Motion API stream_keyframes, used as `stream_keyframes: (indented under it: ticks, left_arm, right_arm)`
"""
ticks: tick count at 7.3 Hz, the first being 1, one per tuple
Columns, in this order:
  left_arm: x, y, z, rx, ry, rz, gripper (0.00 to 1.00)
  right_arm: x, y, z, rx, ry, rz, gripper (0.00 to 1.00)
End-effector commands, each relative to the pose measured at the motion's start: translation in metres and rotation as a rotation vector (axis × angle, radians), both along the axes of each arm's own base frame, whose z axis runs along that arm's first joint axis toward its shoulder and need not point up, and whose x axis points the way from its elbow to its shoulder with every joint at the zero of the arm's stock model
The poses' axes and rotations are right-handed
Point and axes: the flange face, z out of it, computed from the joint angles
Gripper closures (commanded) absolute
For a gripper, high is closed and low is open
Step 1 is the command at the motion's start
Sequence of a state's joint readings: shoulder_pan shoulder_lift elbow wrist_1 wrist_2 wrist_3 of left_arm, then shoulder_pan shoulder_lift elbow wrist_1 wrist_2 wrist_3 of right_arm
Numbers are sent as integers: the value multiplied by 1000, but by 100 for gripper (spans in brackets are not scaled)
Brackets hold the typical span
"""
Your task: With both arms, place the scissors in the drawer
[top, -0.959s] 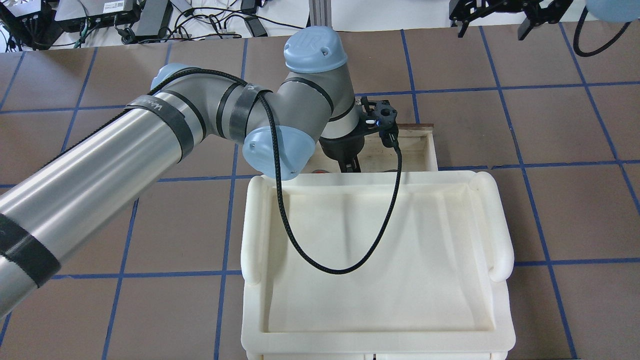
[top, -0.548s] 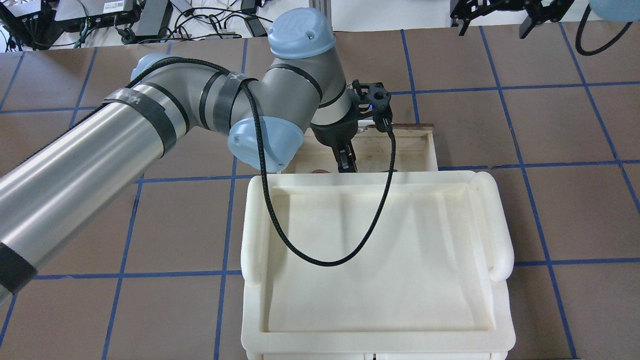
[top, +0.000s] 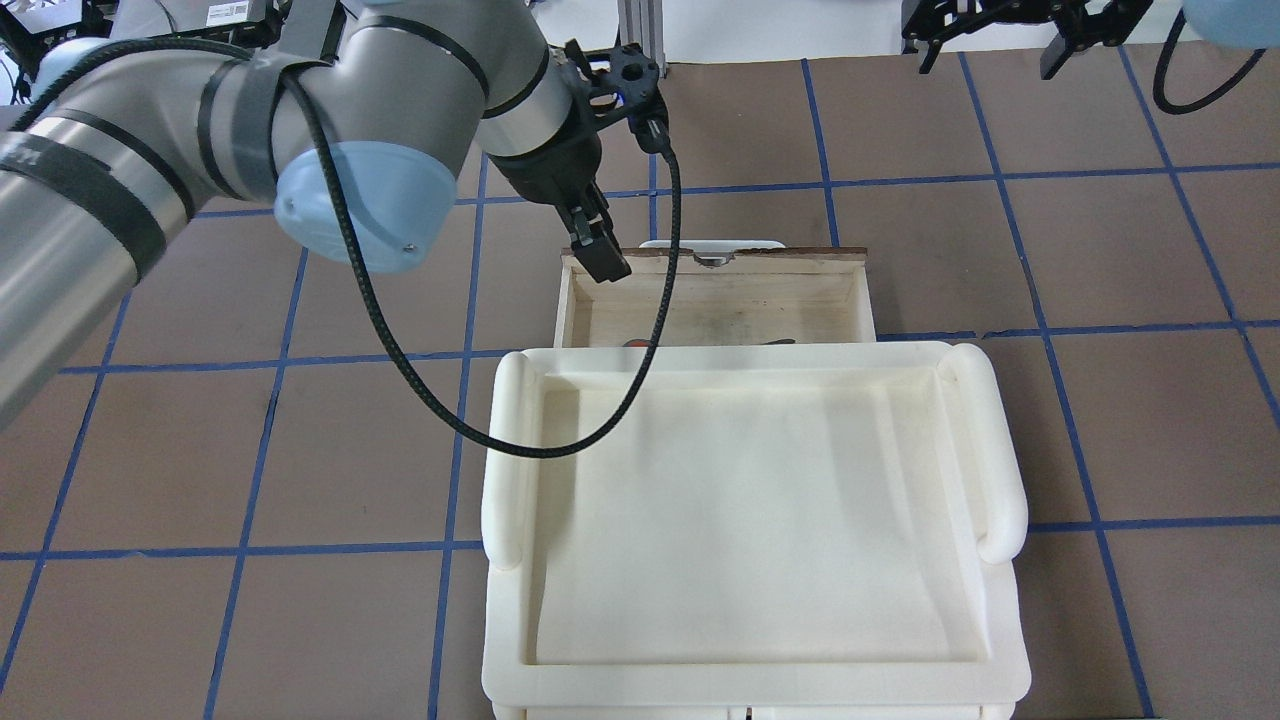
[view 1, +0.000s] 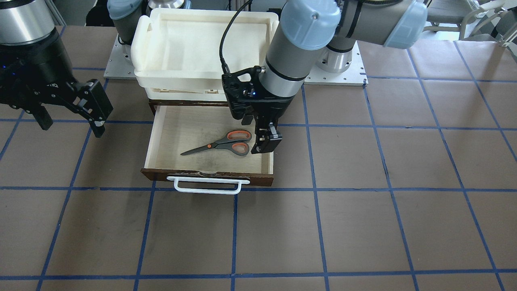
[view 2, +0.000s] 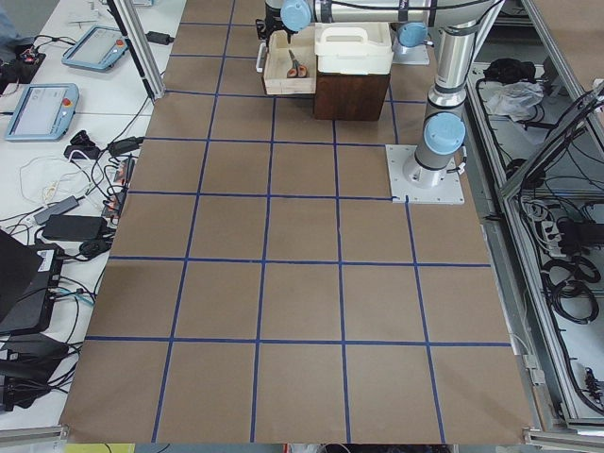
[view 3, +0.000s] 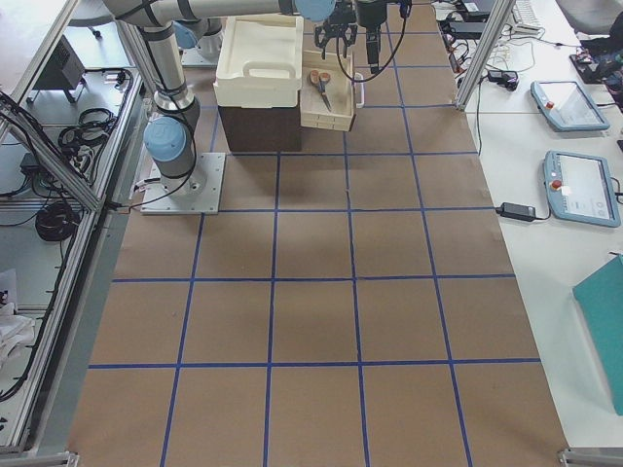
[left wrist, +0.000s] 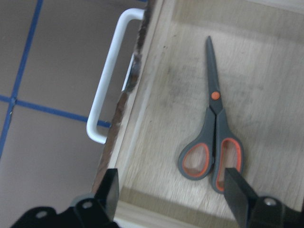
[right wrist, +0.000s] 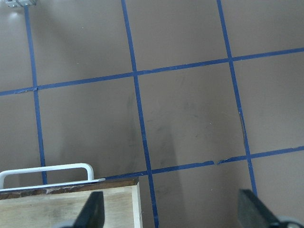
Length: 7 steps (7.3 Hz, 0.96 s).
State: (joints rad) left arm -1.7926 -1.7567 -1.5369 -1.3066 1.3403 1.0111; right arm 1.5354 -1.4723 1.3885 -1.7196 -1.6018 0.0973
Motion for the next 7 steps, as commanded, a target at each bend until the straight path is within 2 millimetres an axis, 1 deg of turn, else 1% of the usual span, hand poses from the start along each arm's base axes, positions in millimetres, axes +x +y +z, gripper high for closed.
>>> stream_keyframes:
  ticks: [1,2,3,4,5,6,7]
  left_arm:
    - [75,-7,31,69,-13,125,15]
    - [99,-4,31,110,-19,170,7]
    - [131,-4,34,122,-17,210,1]
    - [165,4,46,148,-29,259,0]
    - [210,18,44,230,-154,324,0]
    - [260,14,35,266,-161,446,0]
    - [291,7,24,310,-161,630,0]
  right_arm:
    - [2,1,-3,5,-1,2,0]
    - [2,1,-4,9,-1,2,0]
    - [2,1,-6,13,0,2,0]
    - [1,1,-8,16,6,1,0]
    - [1,-1,-10,20,11,0,0]
    - [1,1,-14,29,6,1,0]
    - [2,2,-21,41,-1,-2,0]
